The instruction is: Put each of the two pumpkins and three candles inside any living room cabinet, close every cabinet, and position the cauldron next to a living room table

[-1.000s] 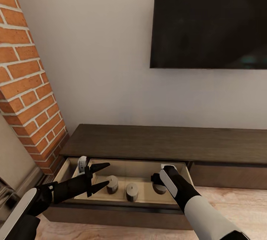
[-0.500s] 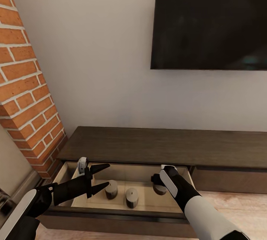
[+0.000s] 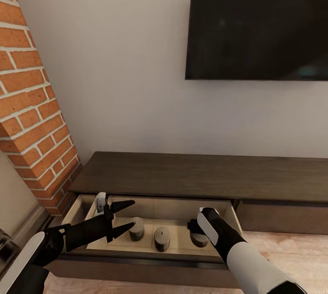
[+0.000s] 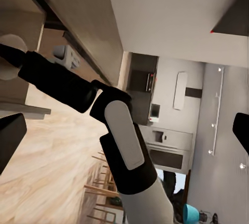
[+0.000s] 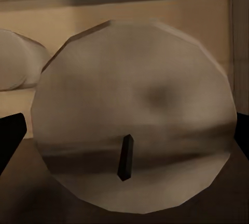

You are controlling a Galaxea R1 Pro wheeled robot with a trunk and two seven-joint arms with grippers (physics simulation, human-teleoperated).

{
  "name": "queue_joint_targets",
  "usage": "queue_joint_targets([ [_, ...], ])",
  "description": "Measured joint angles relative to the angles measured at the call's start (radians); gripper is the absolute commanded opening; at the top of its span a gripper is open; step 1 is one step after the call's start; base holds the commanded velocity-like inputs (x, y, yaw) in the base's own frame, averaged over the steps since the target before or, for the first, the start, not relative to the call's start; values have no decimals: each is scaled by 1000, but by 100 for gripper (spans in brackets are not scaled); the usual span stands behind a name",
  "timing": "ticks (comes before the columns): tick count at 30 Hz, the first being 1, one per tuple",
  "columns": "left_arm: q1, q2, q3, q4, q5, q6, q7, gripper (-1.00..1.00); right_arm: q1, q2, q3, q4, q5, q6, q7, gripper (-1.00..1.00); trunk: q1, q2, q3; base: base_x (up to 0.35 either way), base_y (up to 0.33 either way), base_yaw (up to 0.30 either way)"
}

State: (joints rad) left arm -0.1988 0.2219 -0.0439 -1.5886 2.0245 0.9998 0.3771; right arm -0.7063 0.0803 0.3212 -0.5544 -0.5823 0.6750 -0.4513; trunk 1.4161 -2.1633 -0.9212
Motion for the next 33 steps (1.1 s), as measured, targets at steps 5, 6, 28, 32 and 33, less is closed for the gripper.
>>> queue_joint_targets([
  [5, 4, 1, 0, 0, 0, 0, -41, 100, 0, -1, 0, 3, 0, -1, 1, -100, 19, -35, -16, 0, 0, 0],
  [6, 5, 3, 0, 0, 0, 0, -50, 100, 0, -1, 0, 3, 0, -2, 1, -100, 23, -42, -19, 0, 0, 0],
  [28, 8, 64, -41, -2, -1, 0, -228, 100, 0, -2, 0, 5, 0, -67, 5, -100, 107, -196, -88, 0, 0, 0],
  [32, 8, 64, -41, -2, -1, 0, -228, 100, 0, -2, 0, 5, 1, -68, 5, -100, 115, -210, -94, 0, 0, 0],
  [33, 8, 64, -41, -2, 0, 0, -228, 100, 0, -2, 0, 5, 0, -68, 5, -100, 115, -210, -94, 0, 0, 0],
])
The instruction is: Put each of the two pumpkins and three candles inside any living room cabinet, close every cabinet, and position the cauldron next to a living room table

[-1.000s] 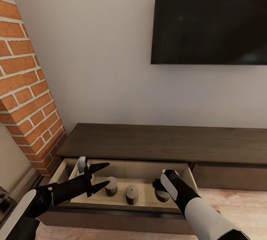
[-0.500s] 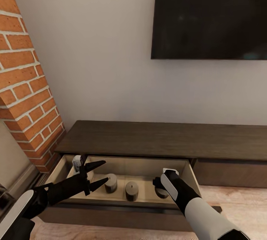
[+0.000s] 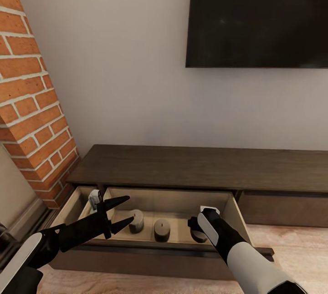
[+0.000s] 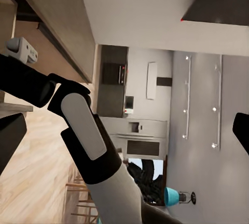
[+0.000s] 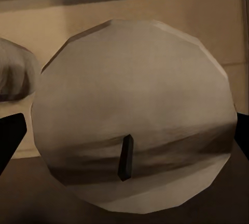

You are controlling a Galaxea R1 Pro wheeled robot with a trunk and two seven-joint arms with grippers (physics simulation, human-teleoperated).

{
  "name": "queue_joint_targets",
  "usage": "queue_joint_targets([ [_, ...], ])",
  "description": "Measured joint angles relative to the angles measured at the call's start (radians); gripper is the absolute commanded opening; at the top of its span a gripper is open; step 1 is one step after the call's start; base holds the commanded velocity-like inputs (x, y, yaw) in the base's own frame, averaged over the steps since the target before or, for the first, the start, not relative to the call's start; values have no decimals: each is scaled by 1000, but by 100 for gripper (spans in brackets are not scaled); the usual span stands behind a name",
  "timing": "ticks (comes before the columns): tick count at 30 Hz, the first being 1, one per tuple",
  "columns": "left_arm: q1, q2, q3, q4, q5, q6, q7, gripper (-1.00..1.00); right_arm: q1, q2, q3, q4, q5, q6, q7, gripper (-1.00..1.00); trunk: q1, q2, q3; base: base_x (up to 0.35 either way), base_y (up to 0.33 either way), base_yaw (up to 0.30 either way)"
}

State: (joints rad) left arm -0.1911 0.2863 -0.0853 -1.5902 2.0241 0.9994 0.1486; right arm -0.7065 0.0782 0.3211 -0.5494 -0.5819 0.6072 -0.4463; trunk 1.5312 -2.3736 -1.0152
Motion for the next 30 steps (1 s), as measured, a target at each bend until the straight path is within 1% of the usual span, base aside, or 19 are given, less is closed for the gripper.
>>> queue_joint_targets([
  [6, 1, 0, -1, 0, 0, 0, 1, 100, 0, -1, 0, 0, 0, 0, 0, -100, 0, 0, 0, 16, 0, 0],
  [10, 0, 0, -2, 0, -1, 0, 1, 100, 0, -1, 0, 0, 0, 0, 0, -100, 0, 0, 0, 205, 0, 0],
  [19, 1, 0, -2, 0, -1, 0, 0, 100, 0, -2, 0, 0, 1, 0, 0, -100, 0, 0, 0, 119, 0, 0],
  [27, 1, 0, -7, 0, 0, 0, -1, 100, 0, -5, 0, 0, 0, 0, 0, -100, 0, 0, 0, 24, 0, 0],
  [30, 2, 0, -7, -1, -1, 0, -1, 100, 0, -5, 0, 0, 0, 0, 0, -100, 11, -21, -9, 1, 0, 0],
])
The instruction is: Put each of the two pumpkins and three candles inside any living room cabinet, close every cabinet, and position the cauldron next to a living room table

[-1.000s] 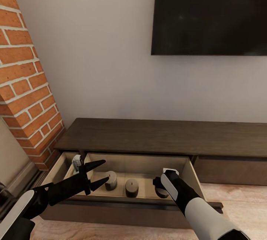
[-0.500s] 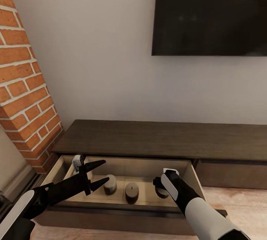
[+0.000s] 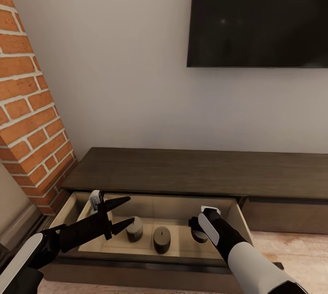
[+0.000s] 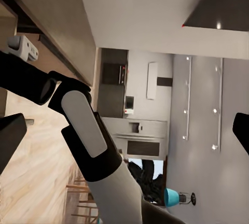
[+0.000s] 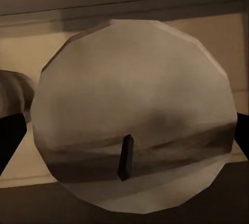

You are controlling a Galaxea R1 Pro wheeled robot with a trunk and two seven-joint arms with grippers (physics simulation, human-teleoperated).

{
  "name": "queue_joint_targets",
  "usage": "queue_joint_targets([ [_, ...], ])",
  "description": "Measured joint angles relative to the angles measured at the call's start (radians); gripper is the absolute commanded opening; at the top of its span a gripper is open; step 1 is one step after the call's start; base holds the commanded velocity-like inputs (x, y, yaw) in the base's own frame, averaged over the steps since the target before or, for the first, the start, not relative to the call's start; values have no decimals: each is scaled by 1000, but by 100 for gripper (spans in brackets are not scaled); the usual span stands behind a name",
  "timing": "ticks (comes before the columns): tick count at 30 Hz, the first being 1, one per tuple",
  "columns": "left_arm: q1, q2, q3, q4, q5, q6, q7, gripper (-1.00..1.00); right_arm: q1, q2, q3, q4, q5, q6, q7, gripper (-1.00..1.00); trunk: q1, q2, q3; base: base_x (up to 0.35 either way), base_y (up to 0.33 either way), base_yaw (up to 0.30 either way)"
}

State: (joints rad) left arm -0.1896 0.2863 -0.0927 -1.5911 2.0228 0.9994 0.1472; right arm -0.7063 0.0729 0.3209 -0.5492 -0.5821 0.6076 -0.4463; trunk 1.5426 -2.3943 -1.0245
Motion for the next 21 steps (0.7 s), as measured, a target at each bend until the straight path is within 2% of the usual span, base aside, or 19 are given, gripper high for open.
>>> queue_joint_targets([
  [15, 0, 0, -28, -2, 0, 0, -2, 100, 0, -1, 0, 1, 0, -2, 0, -100, 58, -105, -47, 0, 0, 0],
  [21, 0, -1, -29, -2, 1, 0, -2, 100, 0, -2, 0, 1, 0, -8, 0, -100, 60, -107, -70, 0, 0, 0],
])
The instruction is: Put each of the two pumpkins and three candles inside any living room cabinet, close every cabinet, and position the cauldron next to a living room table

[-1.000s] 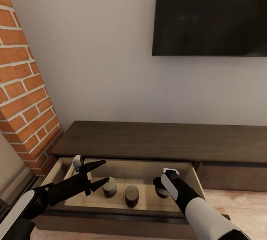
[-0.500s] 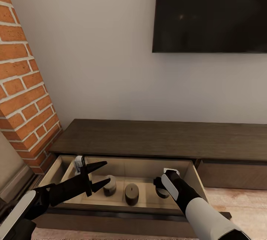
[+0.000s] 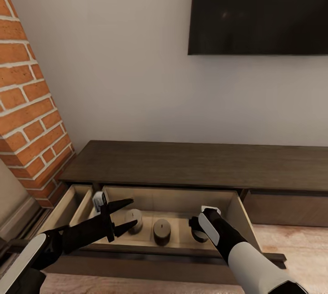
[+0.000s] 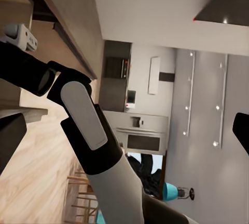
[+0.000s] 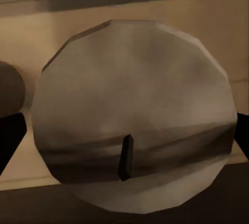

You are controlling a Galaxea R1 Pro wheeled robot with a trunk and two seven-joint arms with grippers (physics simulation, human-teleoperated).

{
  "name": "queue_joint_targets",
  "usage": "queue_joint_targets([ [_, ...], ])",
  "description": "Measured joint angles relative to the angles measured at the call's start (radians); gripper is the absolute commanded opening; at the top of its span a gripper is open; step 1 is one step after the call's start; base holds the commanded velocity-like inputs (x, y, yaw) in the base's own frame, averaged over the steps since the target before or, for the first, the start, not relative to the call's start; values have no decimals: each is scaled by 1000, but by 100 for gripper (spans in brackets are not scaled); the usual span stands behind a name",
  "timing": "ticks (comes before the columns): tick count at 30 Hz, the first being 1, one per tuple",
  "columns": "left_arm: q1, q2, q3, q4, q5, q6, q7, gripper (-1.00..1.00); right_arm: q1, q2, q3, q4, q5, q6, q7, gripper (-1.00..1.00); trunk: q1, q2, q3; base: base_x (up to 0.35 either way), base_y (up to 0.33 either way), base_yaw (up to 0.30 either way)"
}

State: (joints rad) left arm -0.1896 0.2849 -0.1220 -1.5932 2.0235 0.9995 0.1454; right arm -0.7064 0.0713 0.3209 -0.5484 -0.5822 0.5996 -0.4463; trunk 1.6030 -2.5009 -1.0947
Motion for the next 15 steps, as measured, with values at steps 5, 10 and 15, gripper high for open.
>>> queue_joint_targets([
  [5, 0, 0, 0, 0, 0, 0, 0, 100, 0, 0, 0, 1, 0, -5, 0, -100, 2, -1, -19, 0, 0, 0],
  [10, 0, 0, 0, 0, 1, 0, 0, 100, 0, 0, 0, 1, 0, -6, 0, -100, 4, -2, -35, 0, 0, 0],
  [15, 0, 0, 0, 0, 1, 0, 0, 100, 0, 0, 0, 1, 1, -7, 0, -100, 4, -2, -35, 0, 0, 0],
])
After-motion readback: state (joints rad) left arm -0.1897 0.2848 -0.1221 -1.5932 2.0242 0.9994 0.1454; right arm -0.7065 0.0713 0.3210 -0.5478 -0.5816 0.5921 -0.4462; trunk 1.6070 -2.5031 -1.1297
